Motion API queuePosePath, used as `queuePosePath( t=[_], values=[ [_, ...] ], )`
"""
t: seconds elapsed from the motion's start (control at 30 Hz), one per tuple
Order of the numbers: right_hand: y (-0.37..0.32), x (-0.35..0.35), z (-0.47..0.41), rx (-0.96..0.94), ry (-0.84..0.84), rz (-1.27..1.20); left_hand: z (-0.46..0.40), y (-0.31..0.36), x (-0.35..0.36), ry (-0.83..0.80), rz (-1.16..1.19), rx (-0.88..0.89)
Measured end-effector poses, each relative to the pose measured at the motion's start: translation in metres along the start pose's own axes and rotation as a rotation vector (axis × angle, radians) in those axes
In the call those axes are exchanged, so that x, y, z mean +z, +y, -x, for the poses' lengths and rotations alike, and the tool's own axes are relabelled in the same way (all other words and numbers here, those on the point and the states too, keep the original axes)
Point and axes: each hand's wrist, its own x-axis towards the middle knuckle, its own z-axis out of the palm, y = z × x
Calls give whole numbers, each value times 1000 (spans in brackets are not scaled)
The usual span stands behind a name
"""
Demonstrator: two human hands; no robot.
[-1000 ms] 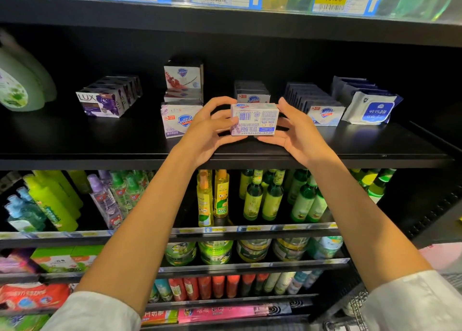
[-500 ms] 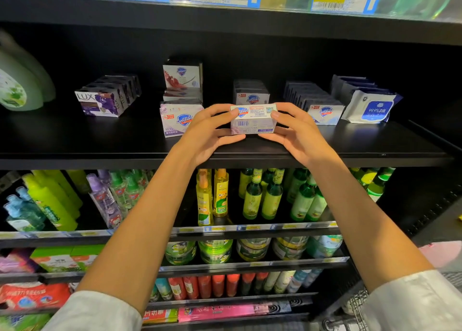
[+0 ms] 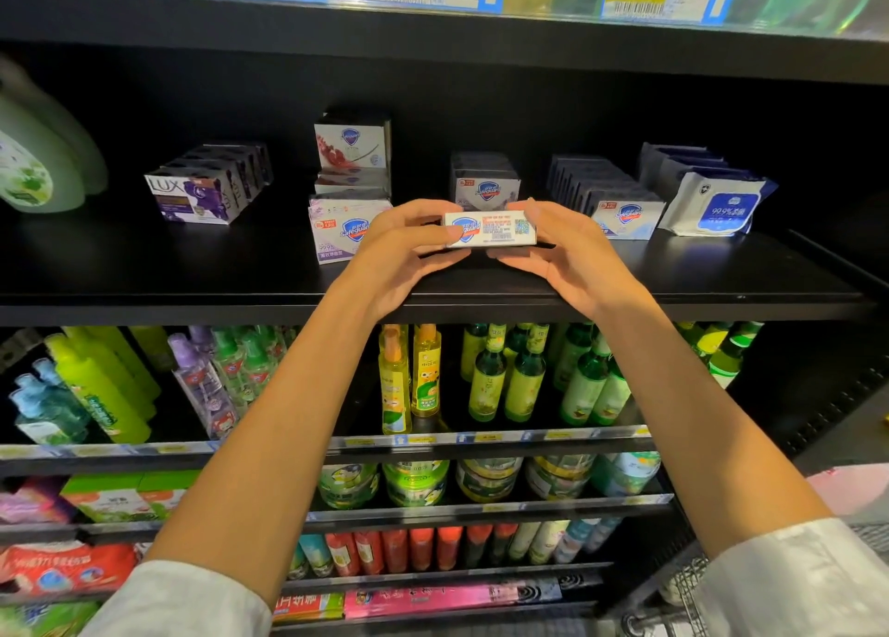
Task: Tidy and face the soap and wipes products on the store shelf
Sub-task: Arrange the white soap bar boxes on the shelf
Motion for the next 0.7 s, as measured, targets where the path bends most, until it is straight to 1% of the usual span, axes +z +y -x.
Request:
queuePosePath(
  t=[0.17,0.23,0.33,0.43,0.53,0.7],
  values=[
    [2,-5,-2,-6,9,72,-2,-1,-2,-27,-28,11],
    [2,-6,-3,-1,17,86,-3,-1,-2,-24,4,3],
    [3,-7,-2,-5,15,84,-6,-1,-3,16,55,-29],
    [3,-7,-2,-12,12,95,-9,-2,-2,55,56,-71],
    [4,-8,-2,-19,7,123,-9,-2,-2,61,50,-99],
    [2,-7,-1,-14,-20,112,-8,-2,-2,53,39,-68]
  ],
)
